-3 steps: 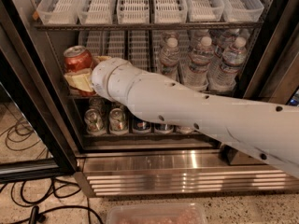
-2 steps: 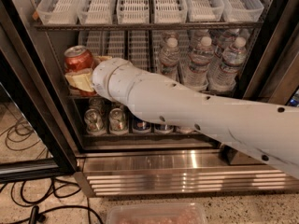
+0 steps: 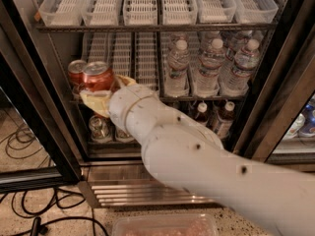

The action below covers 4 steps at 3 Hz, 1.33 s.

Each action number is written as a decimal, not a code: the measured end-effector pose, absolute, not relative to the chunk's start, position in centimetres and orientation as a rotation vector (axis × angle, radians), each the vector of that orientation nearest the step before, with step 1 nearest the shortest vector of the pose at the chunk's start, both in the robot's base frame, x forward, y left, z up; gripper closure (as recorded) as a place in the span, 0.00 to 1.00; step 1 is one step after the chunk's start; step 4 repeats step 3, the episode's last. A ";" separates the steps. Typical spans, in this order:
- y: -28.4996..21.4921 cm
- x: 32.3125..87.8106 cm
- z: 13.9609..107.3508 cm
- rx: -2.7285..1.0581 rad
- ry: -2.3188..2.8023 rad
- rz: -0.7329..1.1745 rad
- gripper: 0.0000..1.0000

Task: Pick coke can from middle shelf of fridge

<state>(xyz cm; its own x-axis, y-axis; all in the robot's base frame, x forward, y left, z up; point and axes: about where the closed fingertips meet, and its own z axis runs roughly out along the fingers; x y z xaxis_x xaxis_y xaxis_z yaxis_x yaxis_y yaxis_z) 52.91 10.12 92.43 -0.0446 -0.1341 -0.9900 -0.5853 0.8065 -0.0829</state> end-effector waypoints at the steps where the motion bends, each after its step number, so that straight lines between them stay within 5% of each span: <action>1: 5.3 50.2 93.3 -0.446 1.560 0.317 1.00; 4: 3.8 50.0 93.6 -0.374 1.564 0.335 1.00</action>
Offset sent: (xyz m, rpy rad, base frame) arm -0.0226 -0.0387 0.0073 0.0367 -0.0476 -0.1110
